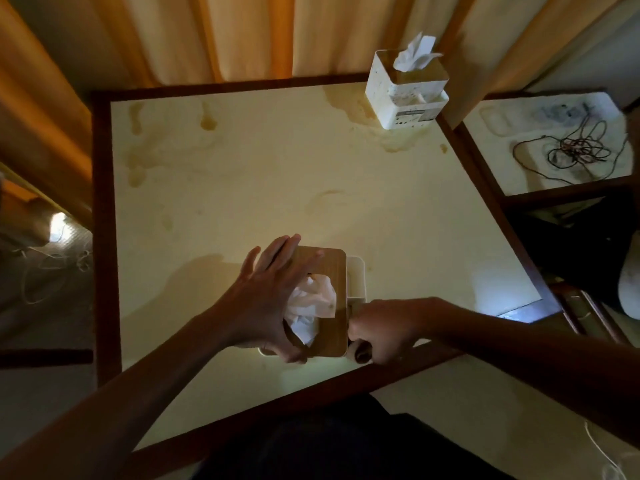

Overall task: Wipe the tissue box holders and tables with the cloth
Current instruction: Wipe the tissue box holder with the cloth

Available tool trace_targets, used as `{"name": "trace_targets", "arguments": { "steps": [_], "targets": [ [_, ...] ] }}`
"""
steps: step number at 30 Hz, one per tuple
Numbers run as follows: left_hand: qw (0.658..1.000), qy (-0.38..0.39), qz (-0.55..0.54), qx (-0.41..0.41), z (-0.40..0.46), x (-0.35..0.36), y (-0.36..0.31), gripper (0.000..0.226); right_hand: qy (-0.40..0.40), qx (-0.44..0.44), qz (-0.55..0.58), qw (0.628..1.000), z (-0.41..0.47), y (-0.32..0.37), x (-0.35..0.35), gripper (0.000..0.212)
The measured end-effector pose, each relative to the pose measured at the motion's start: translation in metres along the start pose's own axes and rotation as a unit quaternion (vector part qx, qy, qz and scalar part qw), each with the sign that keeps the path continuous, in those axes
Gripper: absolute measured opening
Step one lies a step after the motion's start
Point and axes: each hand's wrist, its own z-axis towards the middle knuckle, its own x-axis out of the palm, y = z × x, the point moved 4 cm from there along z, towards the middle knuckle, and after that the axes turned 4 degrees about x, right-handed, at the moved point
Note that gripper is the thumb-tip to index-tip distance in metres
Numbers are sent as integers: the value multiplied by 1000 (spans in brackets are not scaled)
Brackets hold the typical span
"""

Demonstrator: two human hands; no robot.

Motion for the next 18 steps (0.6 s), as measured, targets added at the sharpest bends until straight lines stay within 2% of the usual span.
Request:
{"name": "trace_targets", "arguments": {
  "steps": [3,5,7,10,13,15,18],
  "targets": [
    [1000,2,3,-3,1,0,0,150,45,-11,95,994,-10,-1,-11,29],
    [1000,-3,-1,0,1,0,-1,149,63,12,90,994,-11,2,0,26],
    [1000,-8,-4,2,0,0,0,147,48,45,60,996,-7,7,13,22],
    [1000,-5,-5,5,0,0,0,147,39,47,61,996,-3,3,15,4],
    [1000,-2,-10,9,1,0,1,147,49,-4,125,991,-14,-2,-1,7],
    [1000,-8,-13,10,0,0,1,147,59,-5,142,988,-20,0,1,12],
    [1000,-9,-10,11,0,1,1,146,11,19,166,986,-17,4,13,8]
  ]
}}
